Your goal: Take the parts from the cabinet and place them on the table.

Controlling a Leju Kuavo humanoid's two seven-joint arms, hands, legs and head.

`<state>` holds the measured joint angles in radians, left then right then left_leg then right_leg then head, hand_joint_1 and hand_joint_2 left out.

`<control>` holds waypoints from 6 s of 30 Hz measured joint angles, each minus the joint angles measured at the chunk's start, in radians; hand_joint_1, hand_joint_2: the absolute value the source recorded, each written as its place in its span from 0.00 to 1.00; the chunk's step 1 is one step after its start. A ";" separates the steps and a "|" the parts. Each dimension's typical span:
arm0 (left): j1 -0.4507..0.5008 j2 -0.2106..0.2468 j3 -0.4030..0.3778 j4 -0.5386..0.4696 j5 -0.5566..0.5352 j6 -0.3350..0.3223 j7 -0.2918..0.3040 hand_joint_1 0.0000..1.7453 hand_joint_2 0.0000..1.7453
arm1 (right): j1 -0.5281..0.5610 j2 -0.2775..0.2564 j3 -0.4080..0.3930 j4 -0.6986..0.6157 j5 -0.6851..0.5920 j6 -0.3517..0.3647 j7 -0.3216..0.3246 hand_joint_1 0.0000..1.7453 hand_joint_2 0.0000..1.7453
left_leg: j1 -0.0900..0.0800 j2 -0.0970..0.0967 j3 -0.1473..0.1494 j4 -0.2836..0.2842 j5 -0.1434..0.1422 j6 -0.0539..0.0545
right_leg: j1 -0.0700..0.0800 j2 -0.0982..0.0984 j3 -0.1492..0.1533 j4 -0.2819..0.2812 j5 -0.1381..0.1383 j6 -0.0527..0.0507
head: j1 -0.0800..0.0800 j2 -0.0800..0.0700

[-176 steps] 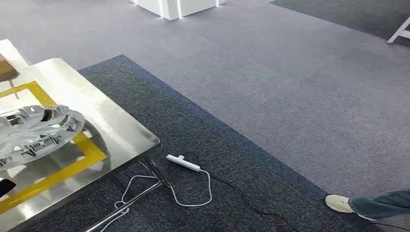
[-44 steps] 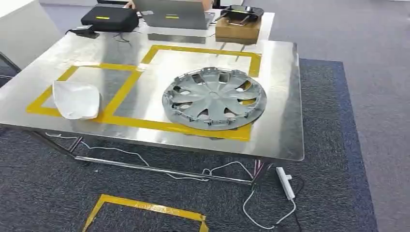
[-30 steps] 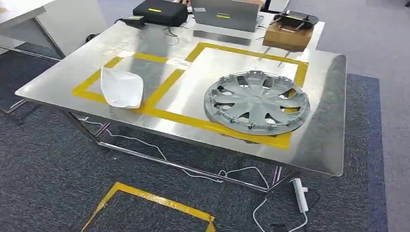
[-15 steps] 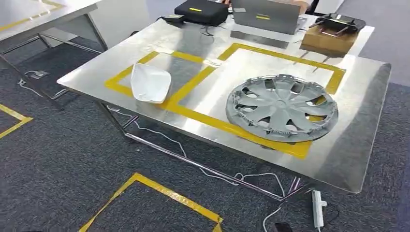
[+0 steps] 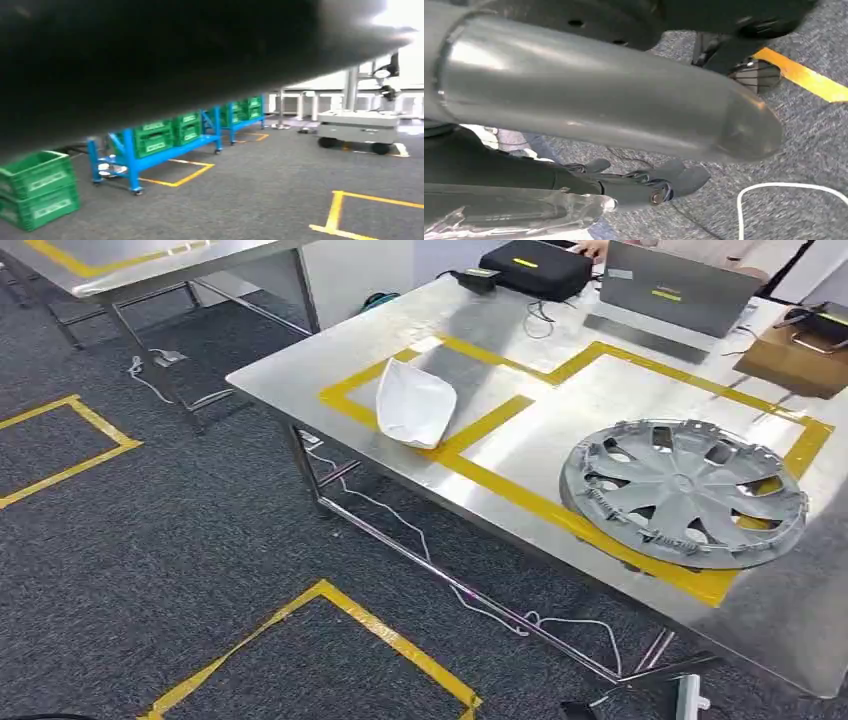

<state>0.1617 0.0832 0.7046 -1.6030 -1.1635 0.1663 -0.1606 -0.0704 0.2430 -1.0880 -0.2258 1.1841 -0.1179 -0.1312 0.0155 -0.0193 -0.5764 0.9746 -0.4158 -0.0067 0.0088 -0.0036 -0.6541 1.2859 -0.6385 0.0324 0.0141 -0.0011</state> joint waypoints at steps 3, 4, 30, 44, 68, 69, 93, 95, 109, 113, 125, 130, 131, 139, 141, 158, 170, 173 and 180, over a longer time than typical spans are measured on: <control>0.002 0.000 -0.011 0.000 -0.001 -0.003 0.008 0.00 0.00 | 0.003 0.000 0.000 0.000 0.000 0.002 -0.003 0.00 0.00 | -0.001 -0.043 0.000 0.001 0.001 0.000 | 0.000 0.002 -0.004 -0.017 0.053 -0.006 | 0.000 0.000; 0.002 0.000 -0.014 -0.001 -0.003 -0.004 0.010 0.00 0.00 | 0.001 0.000 0.000 0.000 0.000 0.003 -0.005 0.00 0.00 | 0.000 -0.057 0.002 0.001 0.001 -0.001 | -0.001 0.010 0.032 -0.100 0.103 -0.010 | 0.000 0.000; 0.008 0.000 -0.070 -0.018 -0.009 -0.005 0.054 0.00 0.00 | -0.004 -0.005 0.000 -0.001 0.002 0.005 -0.003 0.00 0.00 | -0.002 0.007 0.002 0.000 0.002 -0.001 | -0.003 -0.002 0.010 -0.037 0.023 -0.002 | 0.007 0.000; 0.011 -0.023 -0.126 -0.040 -0.029 -0.005 0.107 0.00 0.00 | -0.002 -0.008 -0.001 -0.003 -0.011 -0.005 -0.008 0.00 0.00 | 0.000 -0.005 -0.073 0.122 -0.065 -0.044 | -0.009 0.022 0.101 -0.270 0.174 -0.045 | 0.001 0.000; 0.021 -0.027 -0.138 -0.043 -0.009 0.002 0.113 0.00 0.00 | -0.001 -0.008 -0.002 -0.004 -0.004 -0.006 -0.007 0.00 0.00 | -0.006 -0.081 -0.007 0.015 0.004 -0.013 | -0.021 0.096 0.089 -0.264 0.165 -0.006 | 0.010 0.000; 0.022 -0.028 -0.139 -0.043 -0.010 0.002 0.112 0.00 0.00 | -0.002 -0.008 -0.001 -0.004 -0.004 -0.006 -0.006 0.00 0.00 | -0.003 -0.088 -0.013 0.008 0.010 -0.019 | -0.017 0.086 0.097 -0.254 0.166 -0.007 | 0.010 0.000; 0.025 -0.029 -0.145 -0.037 -0.009 0.002 0.079 0.00 0.00 | -0.003 -0.009 -0.008 -0.004 -0.035 0.042 -0.035 0.00 0.00 | -0.013 0.018 0.007 0.004 -0.005 -0.021 | -0.002 -0.006 0.090 -0.274 0.188 -0.033 | 0.005 0.000; 0.025 -0.029 -0.144 -0.034 -0.009 0.002 0.076 0.00 0.00 | -0.003 -0.009 -0.008 -0.004 -0.034 0.041 -0.035 0.00 0.00 | -0.013 0.018 0.006 0.004 -0.004 -0.020 | -0.002 -0.006 0.089 -0.277 0.190 -0.025 | 0.005 0.000; 0.035 -0.032 -0.136 -0.031 -0.006 0.005 0.060 0.00 0.00 | -0.004 -0.009 -0.009 -0.004 -0.045 0.048 -0.051 0.00 0.00 | -0.009 0.018 0.005 0.004 -0.001 -0.018 | 0.001 -0.006 0.087 -0.273 0.191 -0.023 | 0.004 0.000; 0.037 -0.037 -0.131 -0.031 -0.009 0.004 0.042 0.00 0.00 | -0.003 -0.009 -0.009 -0.004 -0.048 0.043 -0.049 0.00 0.00 | -0.009 0.018 0.005 0.004 -0.001 -0.019 | 0.001 -0.006 0.087 -0.273 0.191 -0.023 | 0.004 0.000; 0.038 -0.045 -0.119 -0.031 -0.006 -0.005 0.005 0.00 0.00 | -0.003 -0.009 -0.010 -0.004 -0.049 0.032 -0.039 0.00 0.00 | -0.009 0.018 0.005 0.004 -0.001 -0.019 | 0.001 -0.006 0.086 -0.273 0.191 -0.023 | 0.004 0.000; 0.038 -0.046 -0.117 -0.031 0.005 -0.009 -0.006 0.00 0.00 | -0.003 -0.009 -0.011 -0.004 -0.050 0.032 -0.039 0.00 0.00 | -0.009 0.018 0.005 0.004 -0.001 -0.019 | 0.001 -0.006 0.087 -0.273 0.191 -0.023 | 0.004 0.000; 0.038 -0.047 -0.116 -0.031 0.009 -0.011 -0.008 0.00 0.00 | -0.003 -0.009 -0.012 -0.004 -0.050 0.032 -0.039 0.00 0.00 | -0.009 0.018 0.005 0.004 -0.001 -0.019 | 0.001 -0.006 0.086 -0.273 0.191 -0.023 | 0.004 0.000; 0.038 -0.049 -0.113 -0.030 0.014 -0.014 -0.010 0.00 0.00 | -0.003 -0.009 -0.014 -0.004 -0.050 0.032 -0.039 0.00 0.00 | -0.009 0.018 0.005 0.004 -0.001 -0.019 | 0.001 -0.006 0.086 -0.273 0.191 -0.023 | 0.004 0.000; 0.038 -0.050 -0.113 -0.030 0.014 -0.014 -0.010 0.00 0.00 | -0.003 -0.009 -0.015 -0.004 -0.050 0.032 -0.039 0.00 0.00 | -0.009 0.018 0.005 0.004 -0.001 -0.019 | 0.001 -0.006 0.086 -0.273 0.191 -0.023 | 0.004 0.000; 0.037 -0.061 -0.100 -0.029 0.024 -0.006 -0.011 0.00 0.00 | -0.003 -0.009 -0.015 -0.004 -0.050 0.031 -0.039 0.00 0.00 | -0.017 0.018 0.004 0.006 -0.005 -0.011 | -0.007 -0.006 0.087 -0.274 0.191 -0.014 | 0.004 0.000; 0.039 -0.072 -0.087 -0.029 0.022 -0.006 -0.012 0.00 0.00 | 0.001 -0.009 -0.015 -0.004 -0.049 0.030 -0.037 0.00 0.00 | -0.007 0.008 0.038 -0.007 -0.027 0.015 | -0.017 0.001 -0.084 0.027 0.081 0.013 | 0.015 0.000; 0.038 -0.075 -0.087 -0.029 0.022 -0.006 -0.012 0.00 0.00 | 0.002 -0.009 -0.015 -0.004 -0.049 0.029 -0.037 0.00 0.00 | 0.005 0.003 0.068 -0.005 -0.048 -0.006 | -0.028 0.002 0.026 -0.216 0.232 0.027 | 0.016 0.000; 0.032 -0.075 -0.086 -0.029 0.023 -0.006 -0.012 0.00 0.00 | 0.003 -0.009 -0.016 -0.004 -0.048 0.029 -0.038 0.00 0.00 | 0.006 0.010 0.027 0.078 -0.040 -0.040 | -0.020 0.015 0.071 -0.258 0.189 -0.030 | 0.013 0.000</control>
<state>0.1940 0.0080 0.6188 -1.6320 -1.1406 0.1602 -0.1724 -0.0669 0.2342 -1.1044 -0.2300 1.1357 -0.0889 -0.1690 0.0217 -0.0093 -0.5493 1.0526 -0.4554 -0.0472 -0.0109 0.0110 -0.5836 1.0279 -0.4491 0.0020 0.0272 -0.0008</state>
